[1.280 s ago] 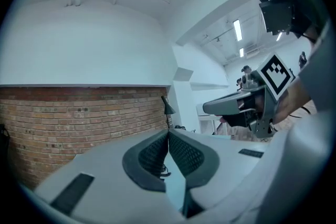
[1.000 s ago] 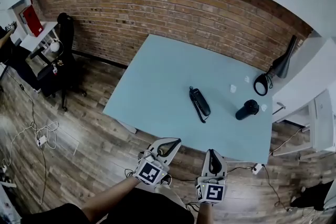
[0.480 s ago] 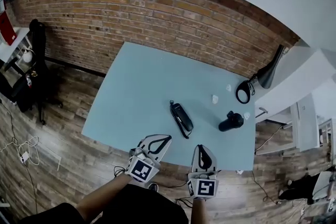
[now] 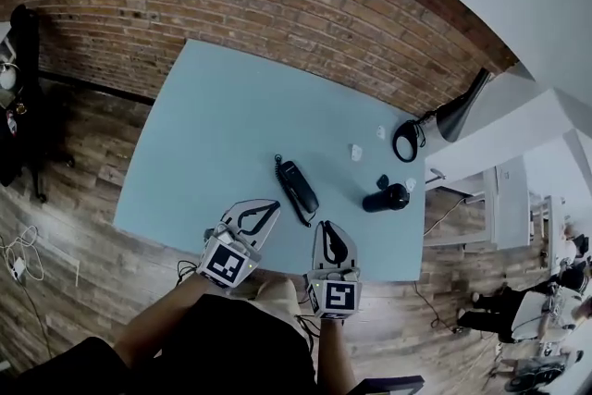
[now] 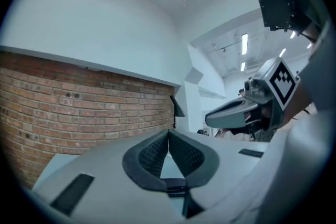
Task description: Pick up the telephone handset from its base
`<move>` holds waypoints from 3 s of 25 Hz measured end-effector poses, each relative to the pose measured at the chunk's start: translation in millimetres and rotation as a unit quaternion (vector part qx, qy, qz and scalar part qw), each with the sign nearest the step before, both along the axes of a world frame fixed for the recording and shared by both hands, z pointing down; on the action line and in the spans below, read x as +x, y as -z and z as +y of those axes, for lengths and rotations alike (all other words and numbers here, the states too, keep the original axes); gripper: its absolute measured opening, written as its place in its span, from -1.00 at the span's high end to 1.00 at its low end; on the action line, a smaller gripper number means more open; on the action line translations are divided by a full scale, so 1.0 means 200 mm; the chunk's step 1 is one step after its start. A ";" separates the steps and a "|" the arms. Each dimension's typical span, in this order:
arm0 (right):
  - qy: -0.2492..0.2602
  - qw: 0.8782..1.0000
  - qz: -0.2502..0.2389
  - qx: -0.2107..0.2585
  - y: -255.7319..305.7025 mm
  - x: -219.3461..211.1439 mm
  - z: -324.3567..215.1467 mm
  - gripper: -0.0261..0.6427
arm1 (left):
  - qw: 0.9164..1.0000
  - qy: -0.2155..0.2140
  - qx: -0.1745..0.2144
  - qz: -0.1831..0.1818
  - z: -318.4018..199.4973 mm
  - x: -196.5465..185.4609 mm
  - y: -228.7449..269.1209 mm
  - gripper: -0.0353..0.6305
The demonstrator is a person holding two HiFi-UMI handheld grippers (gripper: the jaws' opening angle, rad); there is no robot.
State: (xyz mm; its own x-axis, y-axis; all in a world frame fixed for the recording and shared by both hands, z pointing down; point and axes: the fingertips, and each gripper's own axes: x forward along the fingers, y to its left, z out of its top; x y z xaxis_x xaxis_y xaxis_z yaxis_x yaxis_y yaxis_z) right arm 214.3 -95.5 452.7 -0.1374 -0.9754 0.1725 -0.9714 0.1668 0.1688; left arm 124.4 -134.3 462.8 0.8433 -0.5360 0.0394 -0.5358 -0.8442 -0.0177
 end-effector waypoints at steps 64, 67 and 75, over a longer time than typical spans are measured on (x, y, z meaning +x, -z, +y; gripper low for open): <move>0.136 0.892 0.122 -0.413 -1.60 0.23 -0.75 0.13 | 0.997 0.061 0.009 -0.051 -0.20 -0.11 -0.08 0.85; 0.132 0.892 0.121 -0.415 -1.60 0.23 -0.74 0.13 | 0.997 0.059 0.011 -0.045 -0.21 -0.10 -0.06 0.85; 0.143 0.888 0.128 -0.419 -1.60 0.19 -0.67 0.13 | 0.998 0.037 0.001 -0.046 -0.20 -0.08 -0.09 0.85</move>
